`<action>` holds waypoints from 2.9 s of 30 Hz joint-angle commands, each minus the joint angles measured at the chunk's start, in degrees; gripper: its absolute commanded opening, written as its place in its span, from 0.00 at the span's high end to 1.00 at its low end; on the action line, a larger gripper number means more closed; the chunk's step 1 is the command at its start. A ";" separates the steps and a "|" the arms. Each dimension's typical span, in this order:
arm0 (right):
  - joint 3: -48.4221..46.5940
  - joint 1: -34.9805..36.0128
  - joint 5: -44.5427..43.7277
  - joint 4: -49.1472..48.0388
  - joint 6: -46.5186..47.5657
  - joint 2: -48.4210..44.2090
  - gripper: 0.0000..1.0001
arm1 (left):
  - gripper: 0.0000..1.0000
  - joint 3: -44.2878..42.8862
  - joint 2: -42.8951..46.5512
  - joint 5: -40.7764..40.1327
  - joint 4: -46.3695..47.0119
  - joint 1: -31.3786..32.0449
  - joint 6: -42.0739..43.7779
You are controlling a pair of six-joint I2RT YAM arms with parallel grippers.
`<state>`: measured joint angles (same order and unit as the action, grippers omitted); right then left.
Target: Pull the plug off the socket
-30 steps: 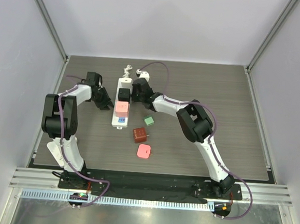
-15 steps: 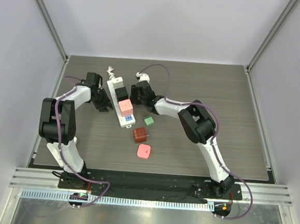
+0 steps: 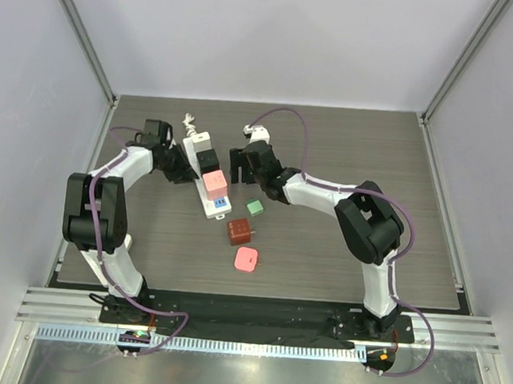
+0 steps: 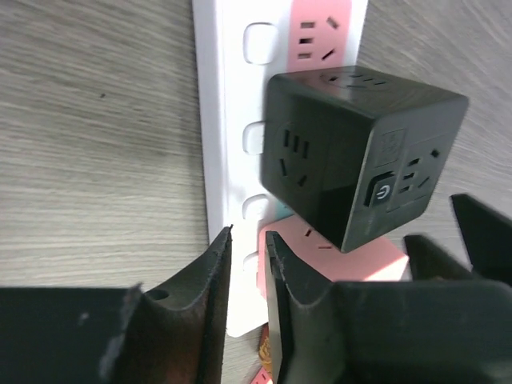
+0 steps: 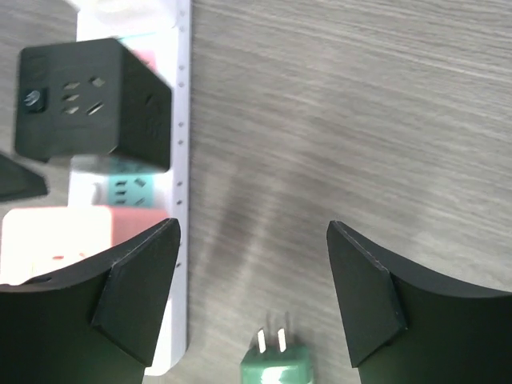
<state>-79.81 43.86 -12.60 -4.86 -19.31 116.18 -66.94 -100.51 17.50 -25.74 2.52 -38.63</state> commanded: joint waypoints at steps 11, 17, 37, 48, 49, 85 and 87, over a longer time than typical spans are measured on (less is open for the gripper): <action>2.73 9.84 -12.70 -3.66 5.95 -6.23 0.16 | 0.87 -0.30 -2.50 3.68 2.36 -0.85 -1.80; 3.96 10.37 -16.49 -4.10 7.09 -7.98 0.14 | 0.91 -0.65 -3.38 3.07 1.74 -0.85 -1.45; 6.95 15.21 -11.49 -11.40 4.29 -10.98 0.04 | 1.00 2.42 -5.57 4.83 5.61 -0.68 -5.84; -0.08 16.26 -10.34 -6.04 0.41 -4.21 0.00 | 1.00 3.13 -5.22 5.18 6.31 -0.77 -6.54; -0.26 16.26 -9.99 -5.95 0.41 -3.86 0.00 | 1.00 3.13 -5.14 5.35 6.40 -0.77 -6.63; -8.26 17.40 -26.77 -8.41 3.05 9.06 0.50 | 1.00 3.22 -7.07 1.93 5.08 0.02 -7.07; -7.65 17.40 -27.47 -9.37 2.96 8.98 0.57 | 1.00 3.13 -7.24 1.75 4.91 0.02 -6.98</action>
<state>-85.65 61.84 -33.89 -9.19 -16.38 124.55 -64.69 -105.08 22.50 -17.89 1.76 -46.74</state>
